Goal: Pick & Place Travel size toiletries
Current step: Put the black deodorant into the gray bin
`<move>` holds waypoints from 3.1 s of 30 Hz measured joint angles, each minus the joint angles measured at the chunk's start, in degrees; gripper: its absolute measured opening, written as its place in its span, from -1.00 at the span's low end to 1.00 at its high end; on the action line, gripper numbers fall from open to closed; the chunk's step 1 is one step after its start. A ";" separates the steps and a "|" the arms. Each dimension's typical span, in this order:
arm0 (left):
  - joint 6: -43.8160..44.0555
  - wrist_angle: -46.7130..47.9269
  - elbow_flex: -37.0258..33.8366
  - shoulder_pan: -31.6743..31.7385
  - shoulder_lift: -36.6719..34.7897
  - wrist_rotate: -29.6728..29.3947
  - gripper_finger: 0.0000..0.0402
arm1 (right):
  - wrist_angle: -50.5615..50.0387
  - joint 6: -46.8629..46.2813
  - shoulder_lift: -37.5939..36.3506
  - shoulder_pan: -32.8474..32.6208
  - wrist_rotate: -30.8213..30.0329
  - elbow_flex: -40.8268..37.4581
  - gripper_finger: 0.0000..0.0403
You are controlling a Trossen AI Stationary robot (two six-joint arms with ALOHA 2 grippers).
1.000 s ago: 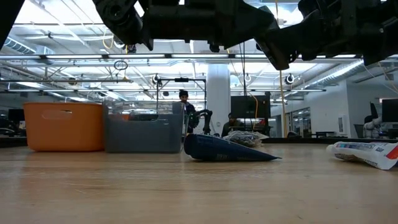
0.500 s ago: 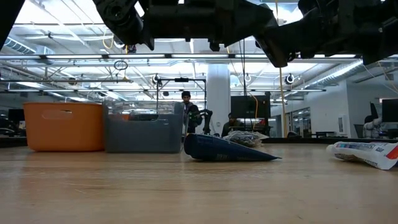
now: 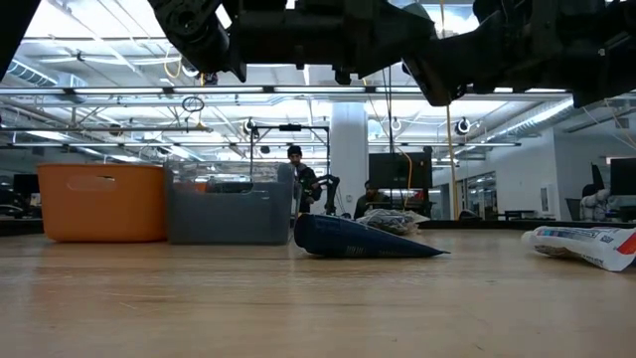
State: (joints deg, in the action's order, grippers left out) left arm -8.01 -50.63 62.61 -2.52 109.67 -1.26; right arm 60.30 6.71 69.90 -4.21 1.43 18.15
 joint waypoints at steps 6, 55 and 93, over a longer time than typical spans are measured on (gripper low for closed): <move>0.13 -0.05 0.00 0.04 0.00 1.00 0.26 | 2.41 0.18 1.40 0.00 0.15 0.00 -0.01; -5.11 24.19 -15.53 -1.05 -27.12 -27.69 -0.08 | -33.46 -1.71 -17.28 -0.02 -19.38 -0.05 0.63; 44.15 55.65 -35.74 33.86 -46.21 -34.78 -0.08 | -35.23 -2.99 -19.14 0.00 -19.37 -0.04 0.57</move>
State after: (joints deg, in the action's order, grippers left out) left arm 36.13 5.02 26.87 31.33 63.46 -36.04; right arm 25.07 3.73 50.76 -4.21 -17.93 18.11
